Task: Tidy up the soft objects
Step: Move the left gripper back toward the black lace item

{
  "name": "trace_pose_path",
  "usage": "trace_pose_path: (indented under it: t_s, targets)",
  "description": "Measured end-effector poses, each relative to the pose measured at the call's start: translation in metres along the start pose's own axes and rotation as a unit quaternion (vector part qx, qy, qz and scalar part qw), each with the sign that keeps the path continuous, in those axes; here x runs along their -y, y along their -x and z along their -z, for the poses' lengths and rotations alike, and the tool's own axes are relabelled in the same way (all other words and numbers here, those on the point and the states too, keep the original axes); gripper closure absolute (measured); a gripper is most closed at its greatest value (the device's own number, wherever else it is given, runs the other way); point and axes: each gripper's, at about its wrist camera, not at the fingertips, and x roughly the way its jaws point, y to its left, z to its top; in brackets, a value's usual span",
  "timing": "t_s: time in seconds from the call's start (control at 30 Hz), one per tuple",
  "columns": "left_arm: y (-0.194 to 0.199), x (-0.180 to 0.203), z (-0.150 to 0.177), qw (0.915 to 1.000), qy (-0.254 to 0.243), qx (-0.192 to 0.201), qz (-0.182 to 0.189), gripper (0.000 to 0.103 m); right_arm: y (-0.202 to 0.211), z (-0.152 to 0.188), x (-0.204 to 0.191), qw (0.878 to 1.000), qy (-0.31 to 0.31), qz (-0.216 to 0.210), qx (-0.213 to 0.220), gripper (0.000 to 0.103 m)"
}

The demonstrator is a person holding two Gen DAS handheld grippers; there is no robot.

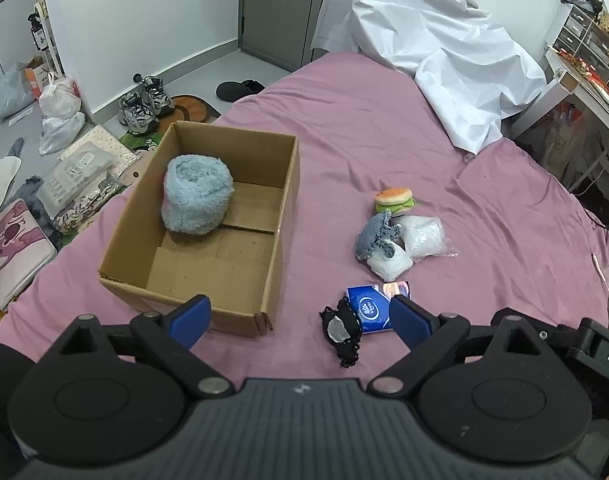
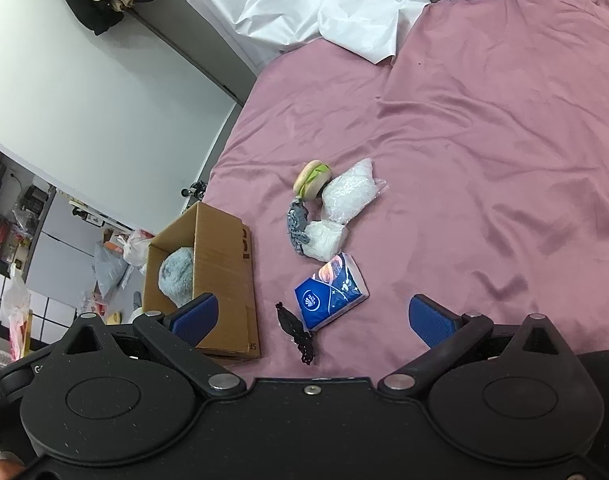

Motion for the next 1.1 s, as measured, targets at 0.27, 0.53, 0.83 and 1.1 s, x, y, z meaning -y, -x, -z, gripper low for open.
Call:
trace_pose_path:
  t_s: [0.27, 0.53, 0.83, 1.1]
  targets:
    - [-0.014, 0.015, 0.009, 0.9999, 0.0, -0.011, -0.006, 0.01, -0.007, -0.001, 0.02, 0.999, -0.035, -0.001, 0.002, 0.001]
    - [-0.033, 0.029, 0.017, 0.9997, 0.002, -0.021, -0.012, 0.011, -0.014, -0.002, 0.031, 0.998, -0.056, -0.012, -0.005, 0.001]
    - [-0.055, 0.042, 0.021, 0.9993, 0.003, -0.03, -0.021, 0.015, -0.024, -0.004, 0.04, 0.997, -0.074, 0.006, -0.01, 0.0]
    - [-0.078, 0.048, 0.025, 0.9984, 0.009, -0.046, -0.033, 0.022, -0.033, -0.006, 0.048, 0.996, -0.084, 0.008, -0.02, 0.0]
